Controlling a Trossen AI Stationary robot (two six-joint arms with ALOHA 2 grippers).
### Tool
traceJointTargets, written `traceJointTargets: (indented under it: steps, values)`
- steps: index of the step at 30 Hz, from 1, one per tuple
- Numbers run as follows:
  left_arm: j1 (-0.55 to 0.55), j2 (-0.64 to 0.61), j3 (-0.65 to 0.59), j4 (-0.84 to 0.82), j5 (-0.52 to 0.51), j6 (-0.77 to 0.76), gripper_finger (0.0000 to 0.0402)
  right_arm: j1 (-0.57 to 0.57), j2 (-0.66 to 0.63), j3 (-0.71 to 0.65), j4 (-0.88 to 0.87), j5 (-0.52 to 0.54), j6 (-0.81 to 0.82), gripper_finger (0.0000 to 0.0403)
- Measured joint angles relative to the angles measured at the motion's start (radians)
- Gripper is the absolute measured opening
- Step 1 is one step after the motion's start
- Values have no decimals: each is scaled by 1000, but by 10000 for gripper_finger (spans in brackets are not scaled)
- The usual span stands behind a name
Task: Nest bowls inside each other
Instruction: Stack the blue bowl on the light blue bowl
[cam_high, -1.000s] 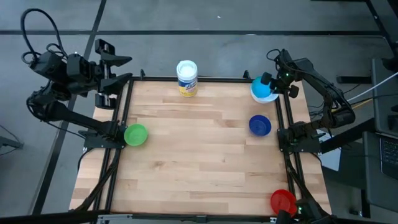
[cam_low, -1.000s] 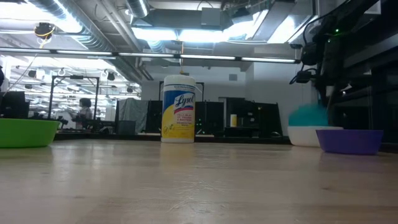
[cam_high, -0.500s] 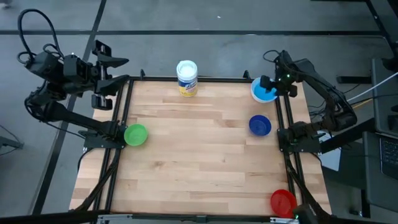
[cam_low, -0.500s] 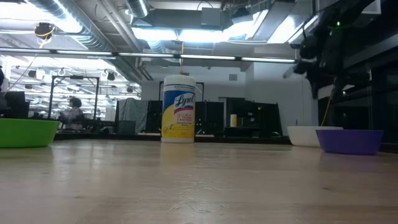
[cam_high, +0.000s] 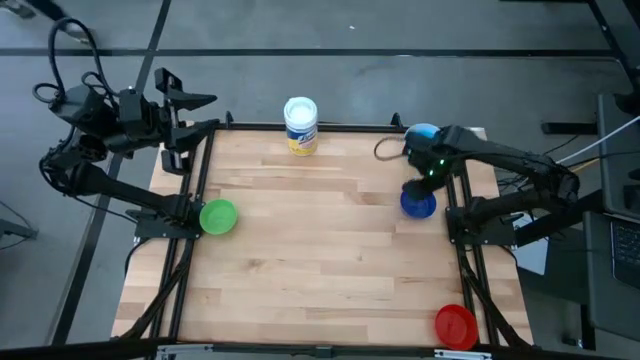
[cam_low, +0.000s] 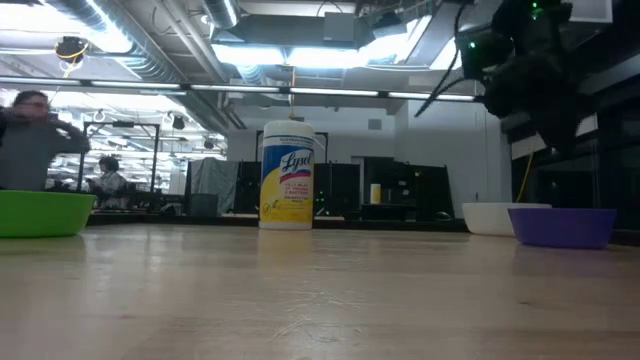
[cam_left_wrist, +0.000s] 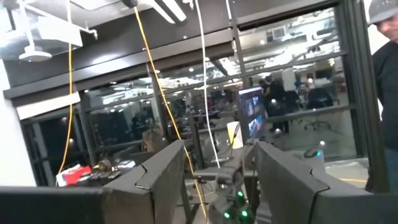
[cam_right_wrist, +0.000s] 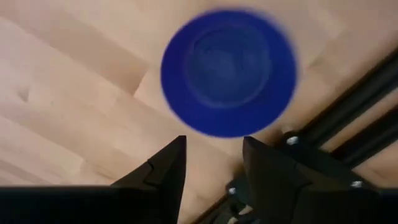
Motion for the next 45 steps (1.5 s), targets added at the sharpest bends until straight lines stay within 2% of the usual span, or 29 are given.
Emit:
traceJointTargets:
  steps: [4, 8, 12, 23, 27, 30, 31, 33, 36, 40, 43, 45]
  values:
    - [0, 1, 0, 4, -5, -35, 193, 72, 0, -125, 165, -93, 96, 184]
    - [0, 10, 0, 13, -13, -70, 193, 135, 0, -220, 376, -137, 205, 204]
    - [0, 25, 0, 25, -13, -102, 193, 181, -1, -264, 466, -107, 256, 209]
    - [0, 77, 0, 87, -3, -128, 193, 193, 0, -346, 529, -1, 243, 183]
    - [0, 82, 0, 109, -1, -131, 193, 193, 25, -382, 568, 12, 267, 151]
    - [0, 82, 0, 127, -1, -136, 193, 194, 55, -392, 597, 5, 243, 74]
    - [0, 82, 0, 130, -1, -135, 193, 195, 60, -385, 609, 2, 226, 40]
    - [0, 82, 0, 135, -1, -130, 193, 198, 62, -355, 616, 21, 213, 17]
    - [0, 82, 0, 135, -6, -115, 193, 198, 63, -229, 586, 75, 190, 7]
    - [0, 83, 0, 118, -23, -96, 193, 167, 76, 15, 402, 216, 92, 5]
    - [0, 85, 0, 115, -23, -80, 193, 71, 109, 153, 254, 327, 4, 3]
    - [0, 85, 0, 115, -20, -76, 193, -26, 132, 190, 214, 340, -66, 3]
